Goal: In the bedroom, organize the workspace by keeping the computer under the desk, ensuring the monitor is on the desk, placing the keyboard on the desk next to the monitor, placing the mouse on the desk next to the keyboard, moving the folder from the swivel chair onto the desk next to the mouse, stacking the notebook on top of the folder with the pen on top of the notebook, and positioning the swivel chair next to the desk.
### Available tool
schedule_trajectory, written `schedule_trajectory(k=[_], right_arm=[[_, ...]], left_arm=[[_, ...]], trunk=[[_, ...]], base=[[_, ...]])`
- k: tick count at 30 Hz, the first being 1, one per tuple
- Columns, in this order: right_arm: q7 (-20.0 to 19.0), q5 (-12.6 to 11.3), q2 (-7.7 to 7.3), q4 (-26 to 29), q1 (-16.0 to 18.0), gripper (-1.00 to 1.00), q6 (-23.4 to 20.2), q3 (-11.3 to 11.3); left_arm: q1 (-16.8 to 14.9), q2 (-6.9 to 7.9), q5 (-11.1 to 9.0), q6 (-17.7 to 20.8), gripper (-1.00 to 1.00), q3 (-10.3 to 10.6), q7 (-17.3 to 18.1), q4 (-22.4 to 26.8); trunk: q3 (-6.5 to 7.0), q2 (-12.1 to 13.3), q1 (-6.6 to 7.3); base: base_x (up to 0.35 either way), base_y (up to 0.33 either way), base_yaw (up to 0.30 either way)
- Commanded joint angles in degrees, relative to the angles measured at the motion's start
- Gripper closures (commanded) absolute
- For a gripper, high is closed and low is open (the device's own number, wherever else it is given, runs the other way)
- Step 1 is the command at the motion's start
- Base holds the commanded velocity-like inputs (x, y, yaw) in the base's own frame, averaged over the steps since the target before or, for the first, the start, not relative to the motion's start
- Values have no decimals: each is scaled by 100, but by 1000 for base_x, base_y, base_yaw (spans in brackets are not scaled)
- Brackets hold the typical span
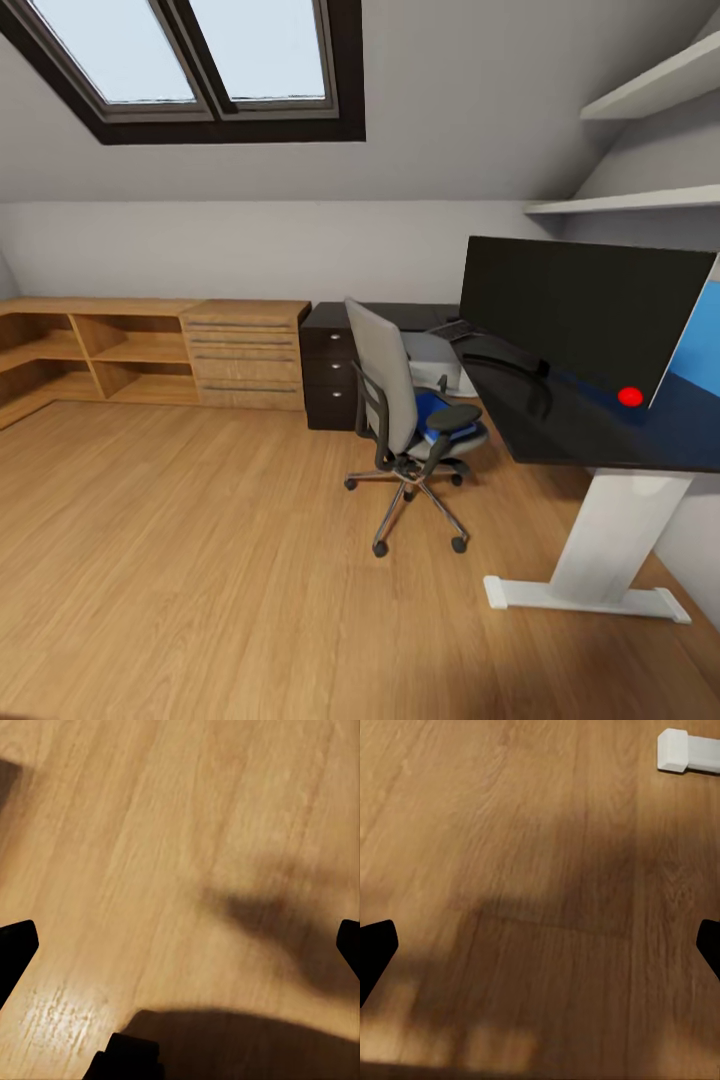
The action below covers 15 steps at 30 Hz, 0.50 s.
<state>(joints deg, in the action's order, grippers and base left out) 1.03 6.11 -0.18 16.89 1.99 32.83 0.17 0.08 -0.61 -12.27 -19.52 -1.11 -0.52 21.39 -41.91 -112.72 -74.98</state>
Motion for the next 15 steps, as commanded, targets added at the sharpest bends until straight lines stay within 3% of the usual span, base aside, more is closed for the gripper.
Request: schedule_trajectory(k=[1, 3, 4, 5, 7, 8, 9, 11, 12, 15], right_arm=[[11, 42, 2, -3, 0, -100, 23, 10], [7, 46, -6, 9, 2, -100, 39, 15], [13, 23, -4, 155, 3, -100, 50, 1], [29, 16, 1, 355, 14, -100, 25, -2], [95, 10, 2, 717, 77, -100, -82, -5], [151, 5, 1, 944, 141, -100, -211, -7], [174, 5, 1, 1047, 175, -100, -284, -9], [236, -4, 0, 1354, 378, -100, -558, -14], [251, -11, 0, 1397, 472, -100, -623, -15], [326, -182, -4, 1494, 1131, -100, -1046, -39]], left_arm=[[1, -8, -11, -19, -100, -5, -6, 23], [1, -9, -12, -7, -100, -3, -4, 167], [1, -49, -4, 221, -100, 1, -168, 920], [1, -57, -4, 509, -100, 2, -356, 1268], [1, -60, -11, 1173, -100, 4, -713, 1890], [1, -64, -15, 1713, -100, 4, -923, 2355], [1, -65, -16, 1982, -100, 5, -1006, 2595], [-2, -74, -21, 2962, -100, 5, -1204, 3564], [-4, -82, -23, 3178, -100, 5, -1229, 3790], [-84, -171, -29, 4037, -100, 5, -1306, 4745]], trunk=[[-23, -44, -22], [-59, -124, -66], [-77, -164, -88], [-95, -204, -110], [-131, -284, -154], [-149, -324, -176], [-167, -364, -198], [-203, -445, -242], [-221, -485, -264], [-274, -605, -330]], base=[[0, 0, 0], [0, 0, 0], [0, 0, 0], [0, 0, 0], [0, 0, 0], [0, 0, 0], [0, 0, 0], [0, 0, 0], [0, 0, 0], [0, 0, 0]])
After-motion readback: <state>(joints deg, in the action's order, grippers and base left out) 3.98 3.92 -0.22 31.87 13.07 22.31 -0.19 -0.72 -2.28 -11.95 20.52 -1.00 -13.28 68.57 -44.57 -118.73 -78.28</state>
